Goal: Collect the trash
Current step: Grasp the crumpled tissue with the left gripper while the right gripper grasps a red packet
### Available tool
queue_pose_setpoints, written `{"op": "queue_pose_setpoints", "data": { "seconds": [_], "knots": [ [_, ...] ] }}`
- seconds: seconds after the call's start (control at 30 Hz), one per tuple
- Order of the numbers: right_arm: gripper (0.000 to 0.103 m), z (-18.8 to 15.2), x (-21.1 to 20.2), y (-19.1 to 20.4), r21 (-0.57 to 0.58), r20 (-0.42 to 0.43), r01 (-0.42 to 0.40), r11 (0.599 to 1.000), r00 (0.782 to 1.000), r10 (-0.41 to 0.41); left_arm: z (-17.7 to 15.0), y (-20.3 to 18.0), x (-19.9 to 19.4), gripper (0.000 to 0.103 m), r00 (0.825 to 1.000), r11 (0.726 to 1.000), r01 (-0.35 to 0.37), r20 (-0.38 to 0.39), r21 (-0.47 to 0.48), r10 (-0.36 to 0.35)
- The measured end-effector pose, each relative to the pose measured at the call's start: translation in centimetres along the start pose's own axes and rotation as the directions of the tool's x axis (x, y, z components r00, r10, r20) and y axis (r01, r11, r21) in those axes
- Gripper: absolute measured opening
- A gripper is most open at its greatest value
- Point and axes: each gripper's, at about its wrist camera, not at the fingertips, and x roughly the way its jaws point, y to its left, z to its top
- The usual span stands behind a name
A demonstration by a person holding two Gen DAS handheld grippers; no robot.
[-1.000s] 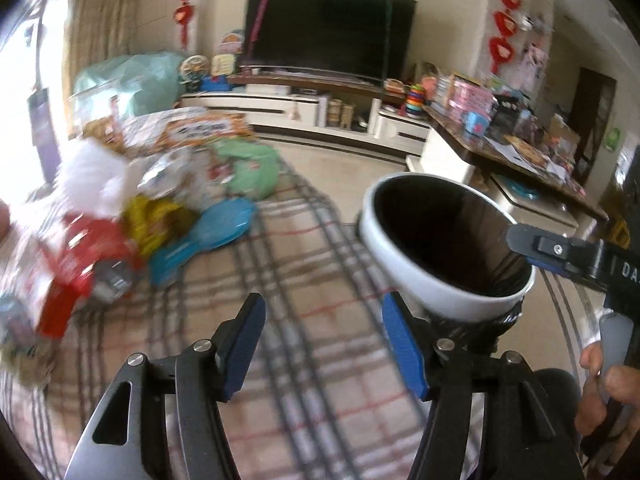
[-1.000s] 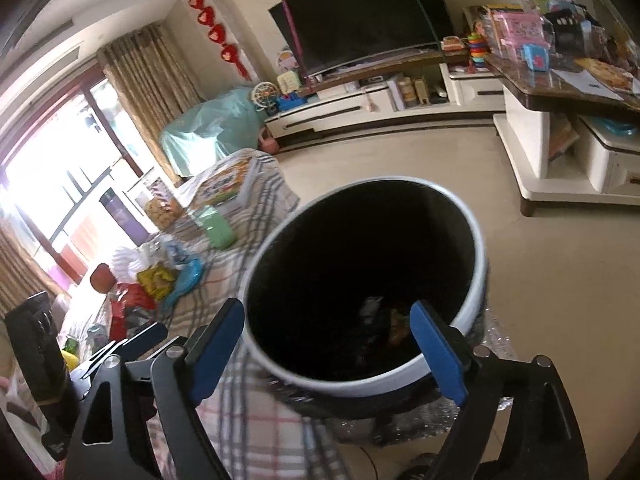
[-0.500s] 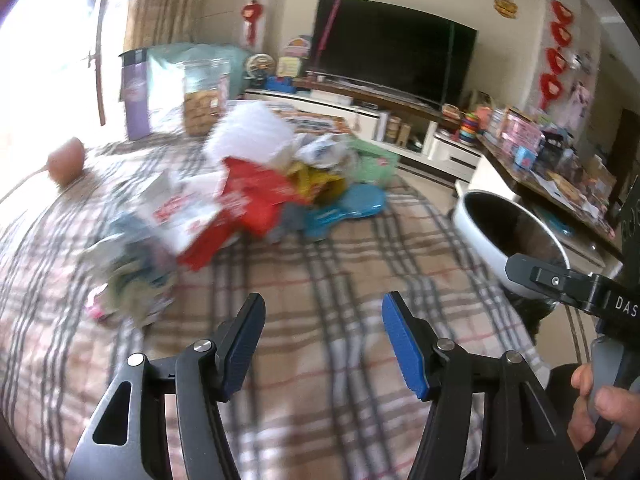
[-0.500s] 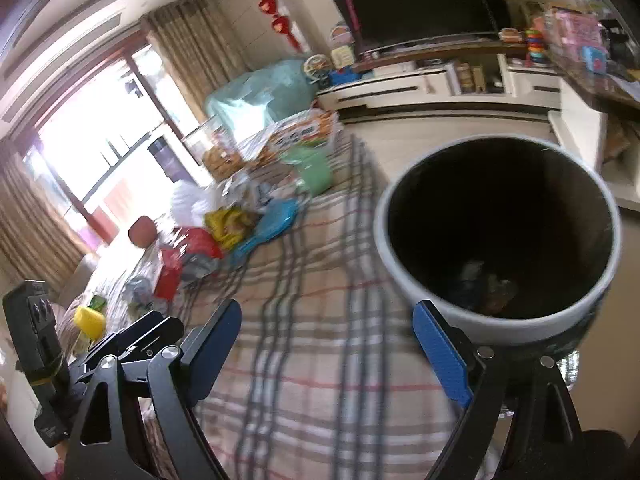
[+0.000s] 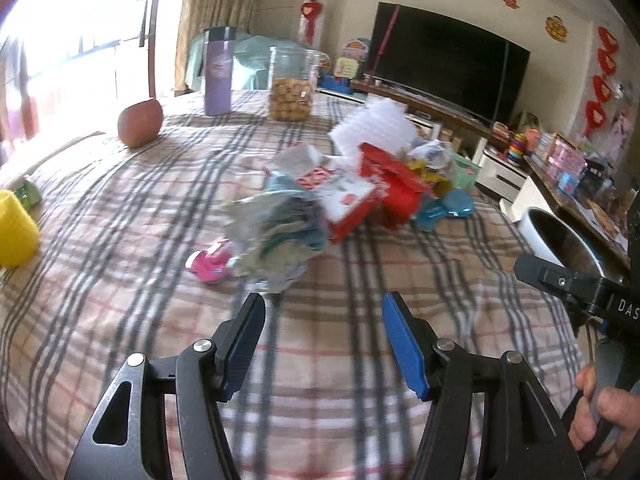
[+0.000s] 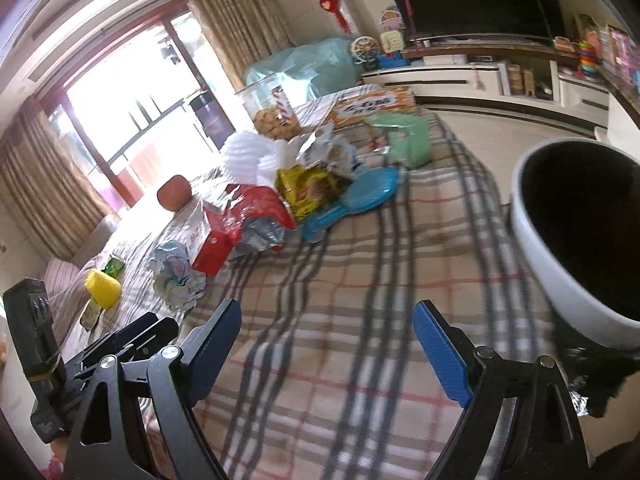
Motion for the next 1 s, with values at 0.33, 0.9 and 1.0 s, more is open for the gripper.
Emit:
{"op": "queue_pose_setpoints", "data": {
  "seconds": [0.33,0.9,1.0],
  "knots": [
    [0.088,1.5,3.2,1.9,-0.043,-0.002,-0.012,0.999,1.000,0.012,1.6,0.3,-0.1,0.063,0.999,0.999,-0.038,0.000,-0.024,0.038],
    [0.037,5.1,10.5,4.9,-0.112,-0.076,-0.083,0.990,0.994,0.075,5.5,2.7,5.6,0.036,1.000,0.999,-0.007,-0.006,-0.033,0.007],
    [0.017,4.8,10.3,5.1,-0.115,-0.070,-0.111,0.987,0.992,0.104,5.6,2.3,5.7,0.027,1.000,1.000,0.001,0.002,-0.010,-0.001]
  ]
}}
